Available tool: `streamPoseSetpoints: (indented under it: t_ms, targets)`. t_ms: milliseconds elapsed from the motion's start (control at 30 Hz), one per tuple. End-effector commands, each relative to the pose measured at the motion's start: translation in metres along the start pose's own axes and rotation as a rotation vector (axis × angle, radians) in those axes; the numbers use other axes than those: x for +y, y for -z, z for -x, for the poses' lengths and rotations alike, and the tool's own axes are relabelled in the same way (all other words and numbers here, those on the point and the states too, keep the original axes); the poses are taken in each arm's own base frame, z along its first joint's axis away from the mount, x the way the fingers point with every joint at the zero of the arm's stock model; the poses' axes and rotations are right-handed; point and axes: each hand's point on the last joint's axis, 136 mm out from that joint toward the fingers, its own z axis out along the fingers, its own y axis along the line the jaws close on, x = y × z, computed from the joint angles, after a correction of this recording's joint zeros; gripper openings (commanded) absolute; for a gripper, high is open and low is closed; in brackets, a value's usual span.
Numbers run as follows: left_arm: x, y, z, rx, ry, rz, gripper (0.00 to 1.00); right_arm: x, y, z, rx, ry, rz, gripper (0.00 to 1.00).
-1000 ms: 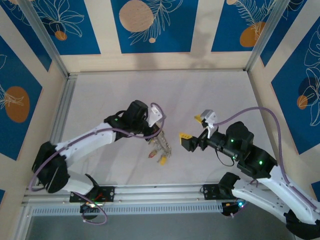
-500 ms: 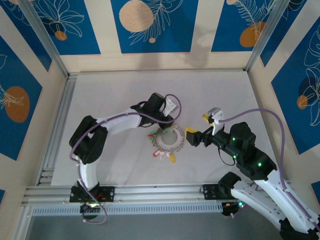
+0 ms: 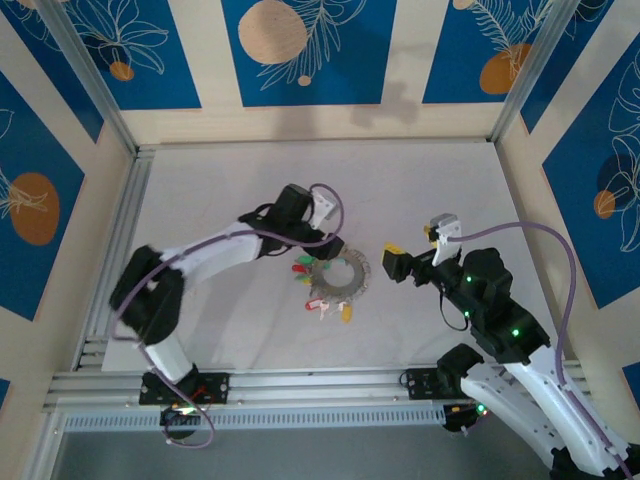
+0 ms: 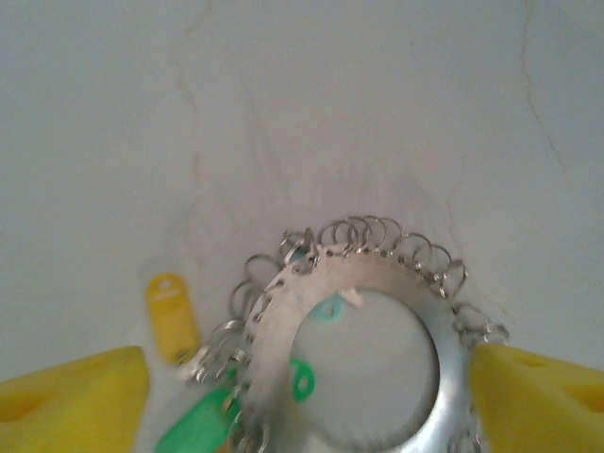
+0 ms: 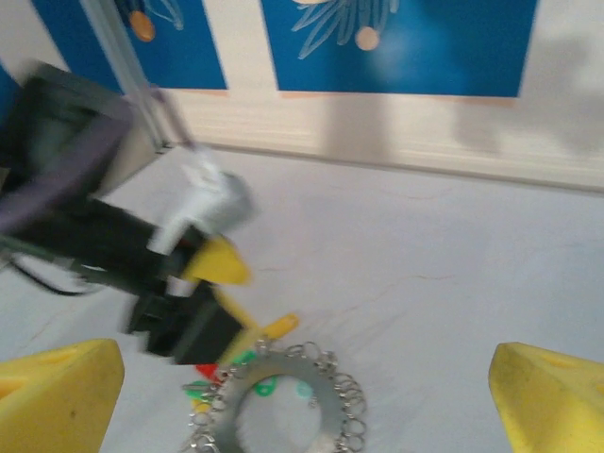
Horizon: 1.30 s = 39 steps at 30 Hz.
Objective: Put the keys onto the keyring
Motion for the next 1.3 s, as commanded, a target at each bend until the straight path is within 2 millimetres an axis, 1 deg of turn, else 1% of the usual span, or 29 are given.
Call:
streamPoseSetpoints:
  t_ms: [0, 67, 133, 167, 200, 233, 267, 300, 367, 400, 433, 533, 567, 633, 733, 800, 867, 967, 1100, 1167, 1200, 1233, 1267]
  targets:
    - [0.034, 0.048, -0.018, -0.024, 0.038, 0.150, 1.00, -0.022, -0.008, -0.002, -0.042, -0.024, -0.105, 0.99]
    - [0.057, 0.074, -0.034, -0.062, 0.113, 0.219, 1.00, -0.029, -0.016, -0.010, -0.045, -0.024, -0.119, 0.99]
    - [0.075, 0.095, -0.048, -0.105, 0.164, 0.283, 1.00, -0.036, -0.025, -0.016, -0.058, -0.010, -0.135, 0.99]
    - [0.083, 0.107, -0.053, -0.139, 0.190, 0.321, 1.00, -0.037, -0.031, -0.022, -0.058, 0.044, -0.120, 0.99]
    - [0.089, 0.118, -0.055, -0.177, 0.206, 0.353, 1.00, -0.037, -0.036, -0.028, -0.060, 0.098, -0.101, 0.99]
    - [0.096, 0.130, -0.057, -0.233, 0.215, 0.401, 1.00, -0.041, -0.043, -0.036, -0.066, 0.143, -0.100, 0.99]
    - [0.103, 0.143, -0.059, -0.286, 0.237, 0.456, 1.00, -0.050, -0.049, -0.041, -0.077, 0.143, -0.124, 0.99]
    - [0.110, 0.154, -0.061, -0.332, 0.262, 0.511, 1.00, -0.062, -0.052, -0.044, -0.085, 0.101, -0.152, 0.99]
    - [0.133, 0.179, -0.069, -0.435, 0.339, 0.672, 1.00, -0.075, -0.059, -0.049, -0.074, -0.009, -0.114, 0.99]
    - [0.137, 0.182, -0.071, -0.458, 0.318, 0.698, 1.00, -0.080, -0.062, -0.051, -0.078, -0.039, -0.104, 0.99]
    - [0.140, 0.184, -0.072, -0.471, 0.281, 0.718, 1.00, -0.090, -0.066, -0.053, -0.083, -0.056, -0.120, 0.99]
    - [0.155, 0.194, -0.082, -0.441, 0.272, 0.831, 1.00, -0.123, -0.080, -0.074, -0.029, -0.051, -0.216, 0.99]
    - [0.159, 0.196, -0.085, -0.421, 0.268, 0.866, 1.00, -0.130, -0.085, -0.080, -0.009, -0.049, -0.228, 0.99]
    - [0.167, 0.203, -0.087, -0.413, 0.245, 0.934, 1.00, -0.141, -0.093, -0.093, 0.007, -0.051, -0.248, 0.99]
    - [0.181, 0.211, -0.089, -0.440, 0.201, 1.036, 1.00, -0.153, -0.110, -0.104, 0.020, -0.049, -0.268, 0.99]
    - [0.194, 0.213, -0.093, -0.447, 0.213, 1.077, 1.00, -0.165, -0.120, -0.114, 0.032, -0.049, -0.298, 0.99]
    - [0.205, 0.203, -0.097, -0.424, 0.221, 1.059, 1.00, -0.170, -0.127, -0.120, 0.031, -0.038, -0.304, 0.99]
    - [0.222, 0.188, -0.101, -0.415, 0.214, 1.069, 1.00, -0.177, -0.134, -0.125, 0.030, -0.038, -0.324, 0.99]
    - [0.241, 0.172, -0.098, -0.439, 0.161, 1.080, 1.00, -0.176, -0.139, -0.129, 0.037, -0.033, -0.315, 0.99]
    - [0.250, 0.166, -0.098, -0.465, 0.145, 1.090, 1.00, -0.180, -0.140, -0.133, 0.039, -0.042, -0.330, 0.99]
    - [0.257, 0.158, -0.105, -0.410, 0.182, 1.069, 1.00, -0.185, -0.142, -0.136, 0.042, -0.052, -0.343, 0.99]
    - [0.260, 0.150, -0.109, -0.375, 0.199, 1.030, 1.00, -0.189, -0.144, -0.140, 0.047, -0.058, -0.355, 0.99]
    - [0.262, 0.145, -0.113, -0.386, 0.202, 1.021, 1.00, -0.193, -0.148, -0.139, 0.048, -0.067, -0.370, 0.99]
